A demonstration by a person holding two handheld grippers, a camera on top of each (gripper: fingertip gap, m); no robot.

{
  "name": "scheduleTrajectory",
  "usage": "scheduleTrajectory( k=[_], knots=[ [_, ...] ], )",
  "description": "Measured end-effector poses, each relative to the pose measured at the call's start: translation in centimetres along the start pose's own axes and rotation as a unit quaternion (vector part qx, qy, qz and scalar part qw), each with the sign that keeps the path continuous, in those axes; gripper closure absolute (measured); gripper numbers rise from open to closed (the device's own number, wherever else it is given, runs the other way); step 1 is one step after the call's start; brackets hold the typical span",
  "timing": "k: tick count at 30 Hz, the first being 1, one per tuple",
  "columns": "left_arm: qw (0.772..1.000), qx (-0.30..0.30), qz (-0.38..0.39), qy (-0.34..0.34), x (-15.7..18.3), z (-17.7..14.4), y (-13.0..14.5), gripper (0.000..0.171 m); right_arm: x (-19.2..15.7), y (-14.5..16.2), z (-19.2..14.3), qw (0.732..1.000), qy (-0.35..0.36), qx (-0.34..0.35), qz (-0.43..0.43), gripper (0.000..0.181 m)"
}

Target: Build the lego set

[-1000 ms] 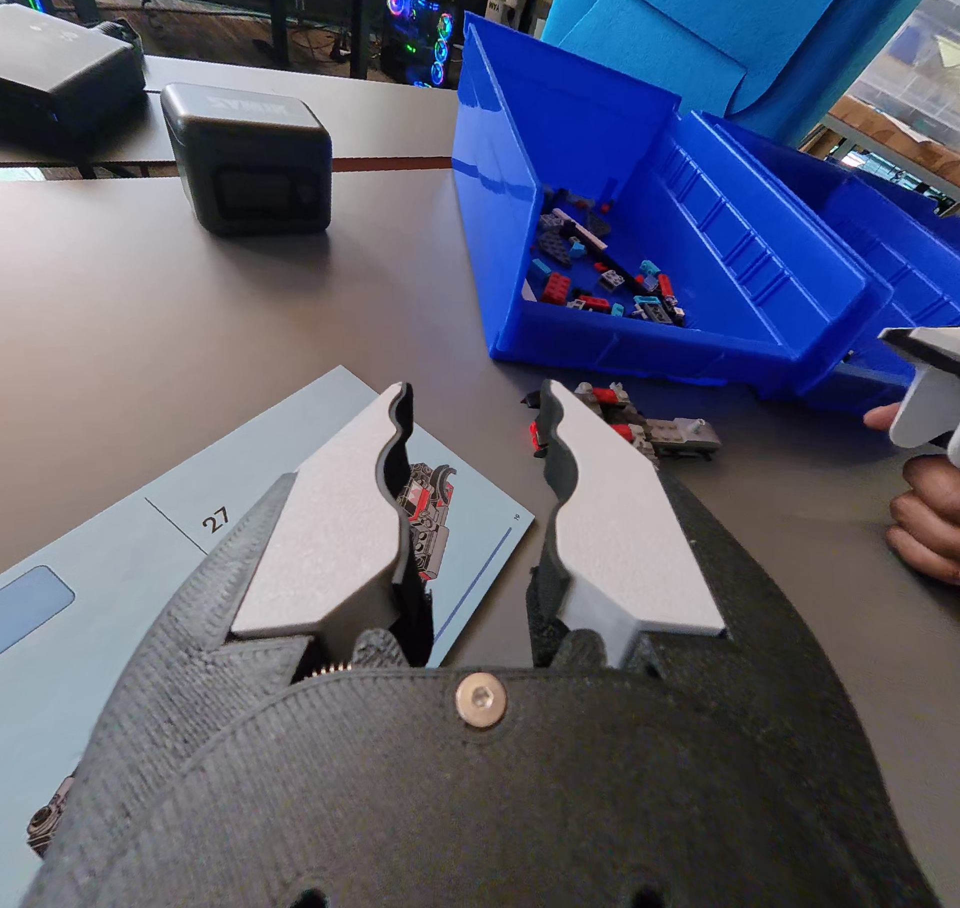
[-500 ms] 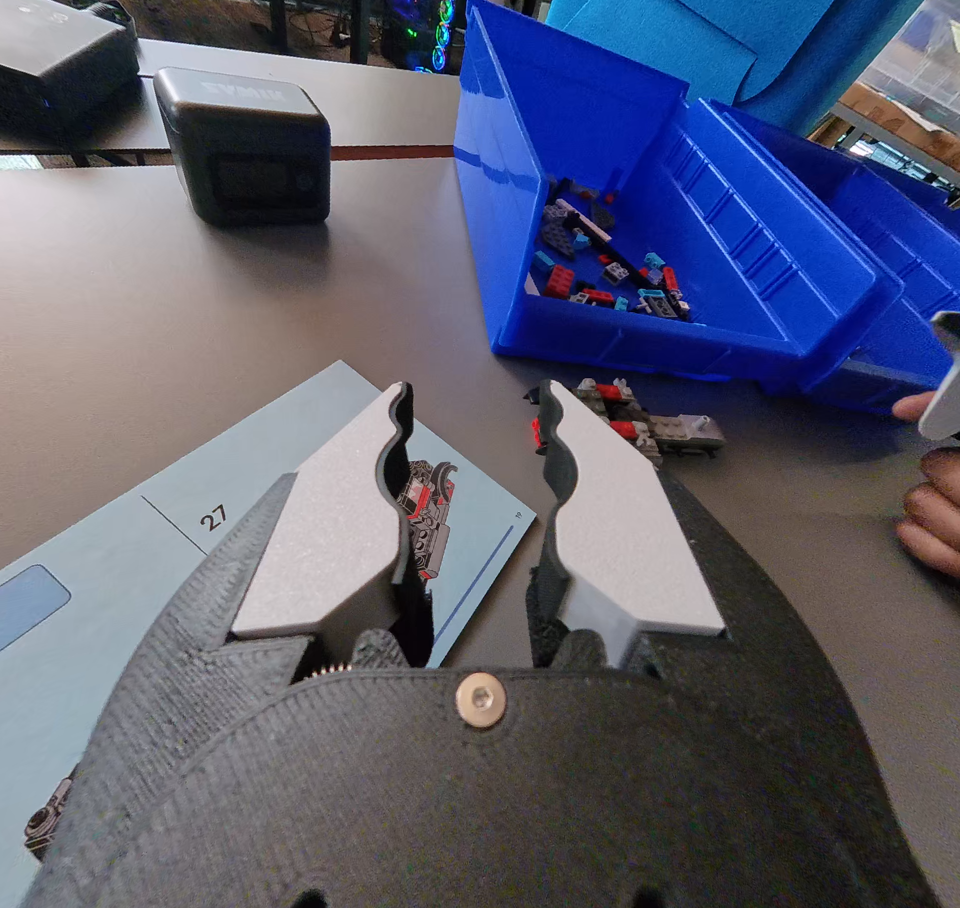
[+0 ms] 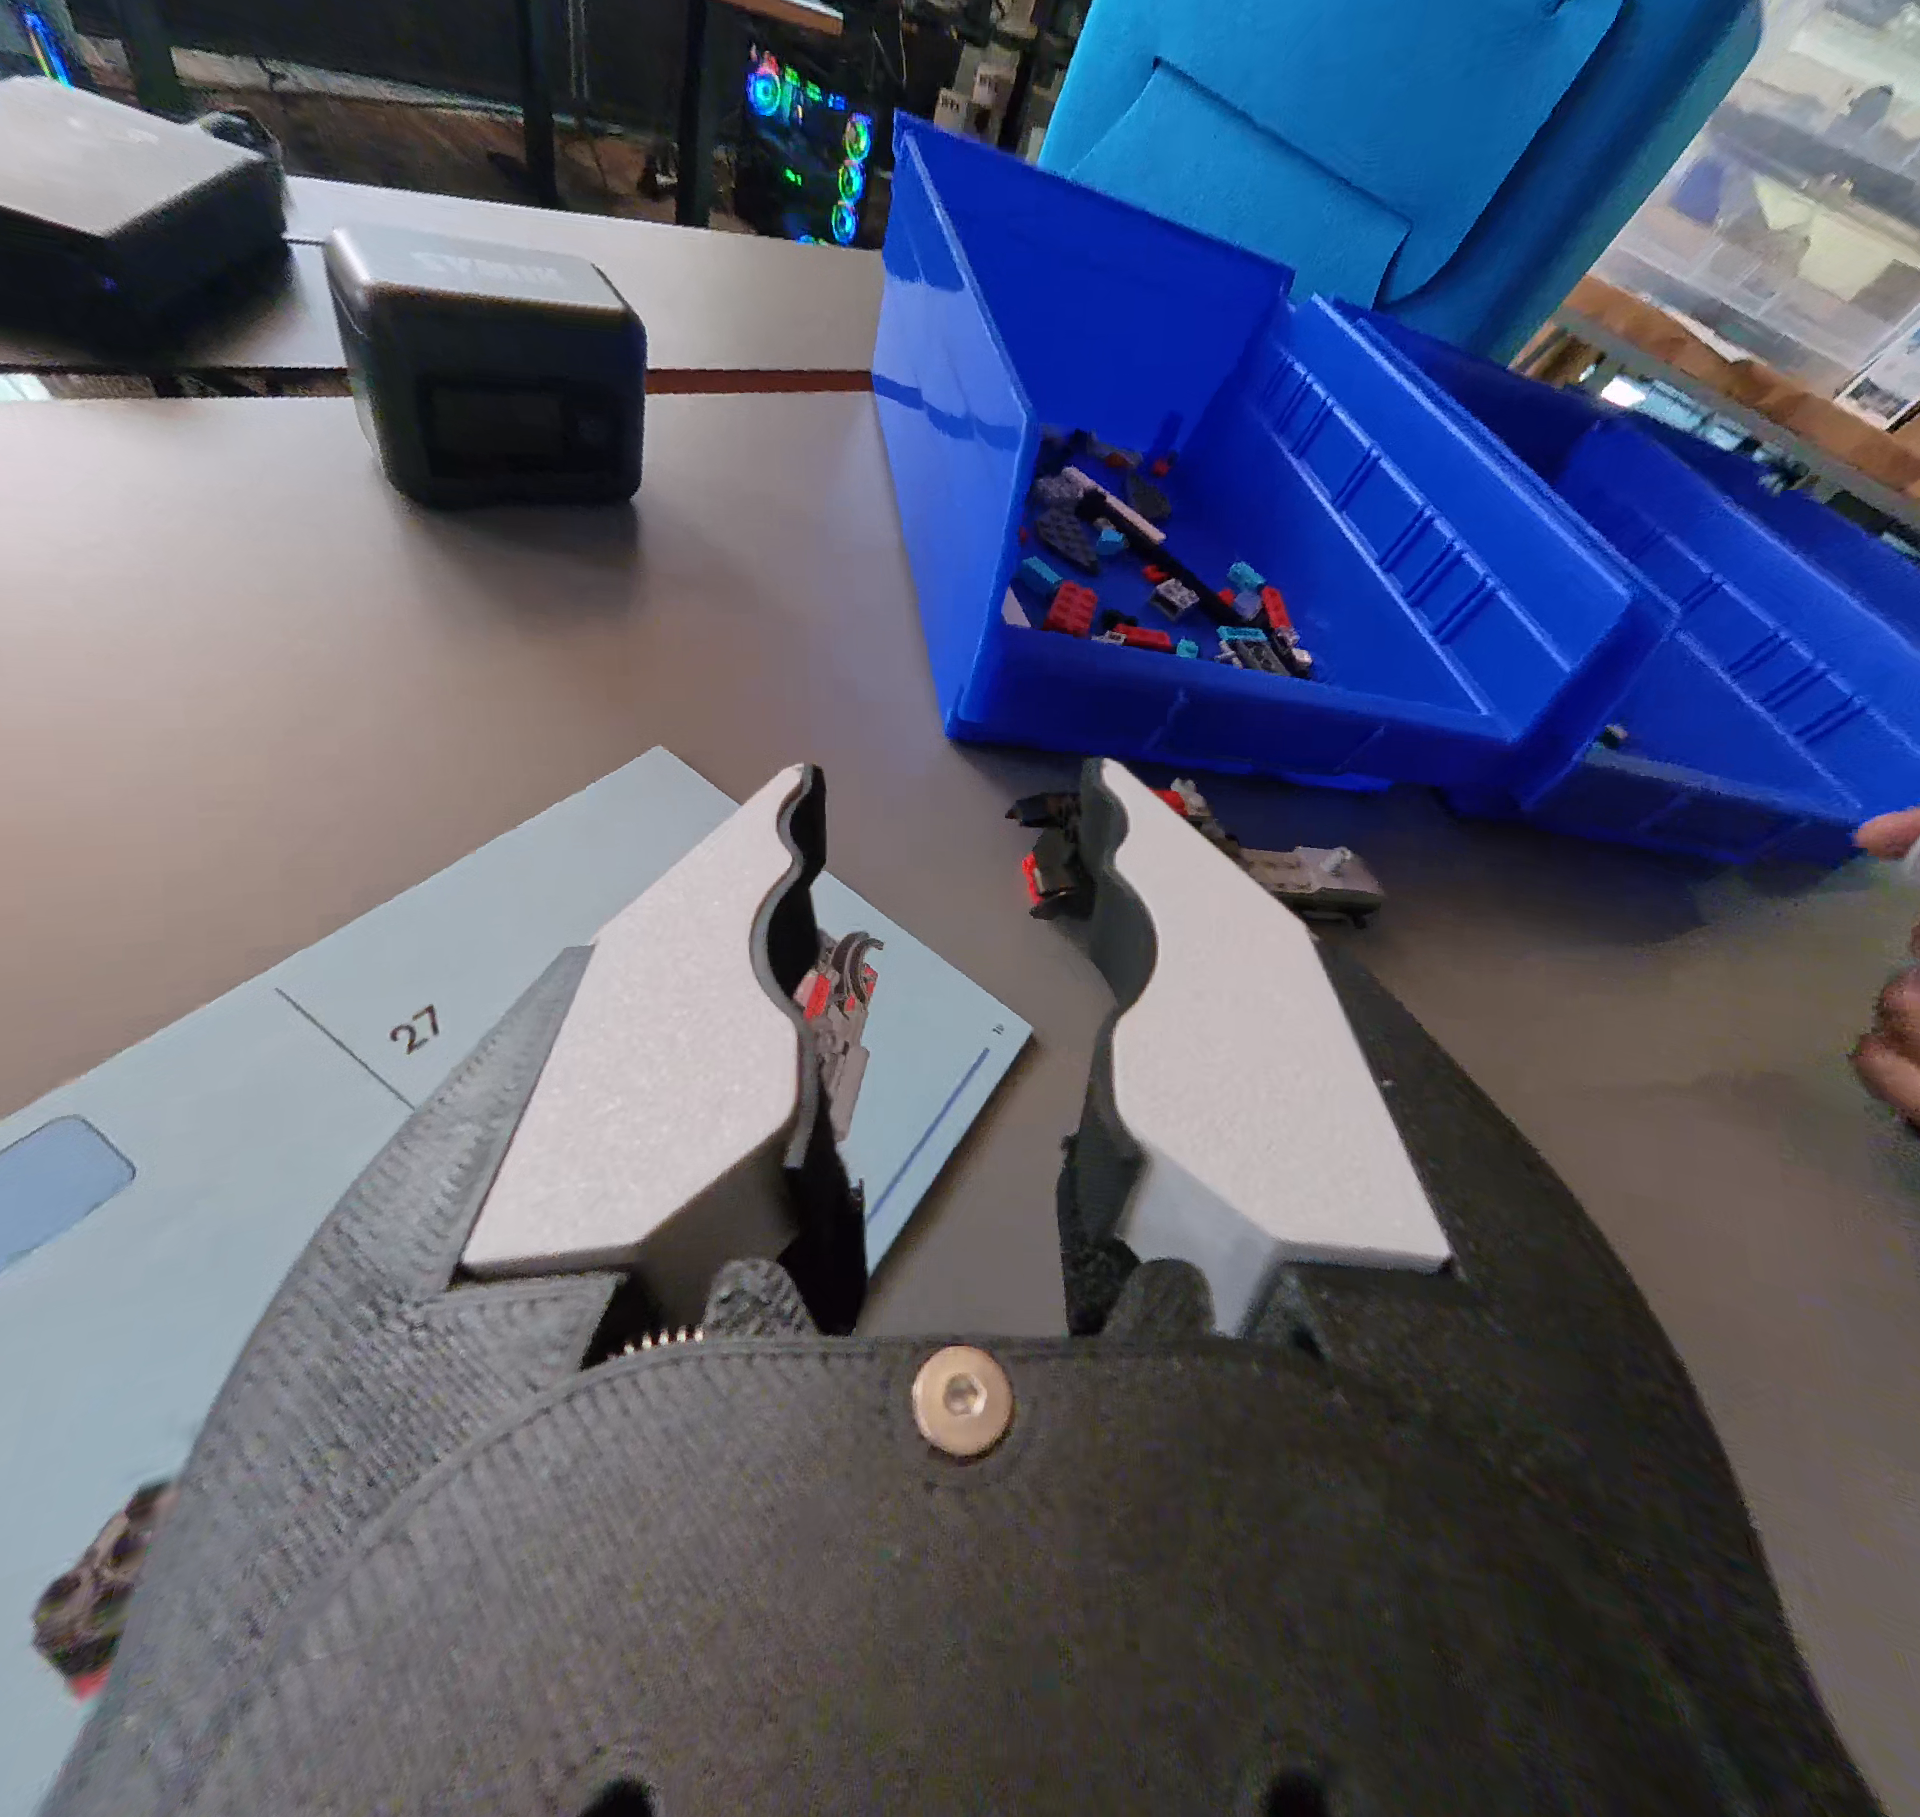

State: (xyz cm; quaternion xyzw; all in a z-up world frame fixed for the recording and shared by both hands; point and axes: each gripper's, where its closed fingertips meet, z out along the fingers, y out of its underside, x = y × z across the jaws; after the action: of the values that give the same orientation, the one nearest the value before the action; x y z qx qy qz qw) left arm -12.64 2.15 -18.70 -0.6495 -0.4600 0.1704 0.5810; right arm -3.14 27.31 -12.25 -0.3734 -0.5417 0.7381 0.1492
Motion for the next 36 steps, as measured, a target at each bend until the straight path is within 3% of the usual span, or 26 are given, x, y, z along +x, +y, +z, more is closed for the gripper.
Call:
scheduleTrajectory(
  k=[4,9,16,21,26,36],
  knots=[
    [1.0,0.012,-0.013,-0.003,0.8,-3.1,0.9,0.121,-0.9,2.2,1.3,1.0,0.013,-0.02,0.015,0.153],
    [0.997,0.035,0.014,-0.064,-0.4,-10.2,2.1,0.12,-2.2,4.5,3.4,0.997,0.014,-0.07,-0.019,0.152],
    [0.981,0.075,0.01,-0.18,-6.7,-22.5,3.1,0.12,-3.2,7.2,6.8,0.988,0.031,-0.137,-0.072,0.15],
    [0.974,0.083,-0.026,-0.211,-10.6,-28.2,3.8,0.118,-3.7,9.1,8.8,0.974,0.05,-0.184,-0.122,0.15],
    [0.969,0.116,-0.065,-0.208,-12.3,-30.7,3.6,0.119,-3.6,10.2,9.6,0.962,0.071,-0.212,-0.158,0.149],
    [0.969,0.111,-0.109,-0.19,-13.0,-30.6,4.0,0.118,-3.1,11.2,10.0,0.951,0.084,-0.243,-0.17,0.149]
  ],
)
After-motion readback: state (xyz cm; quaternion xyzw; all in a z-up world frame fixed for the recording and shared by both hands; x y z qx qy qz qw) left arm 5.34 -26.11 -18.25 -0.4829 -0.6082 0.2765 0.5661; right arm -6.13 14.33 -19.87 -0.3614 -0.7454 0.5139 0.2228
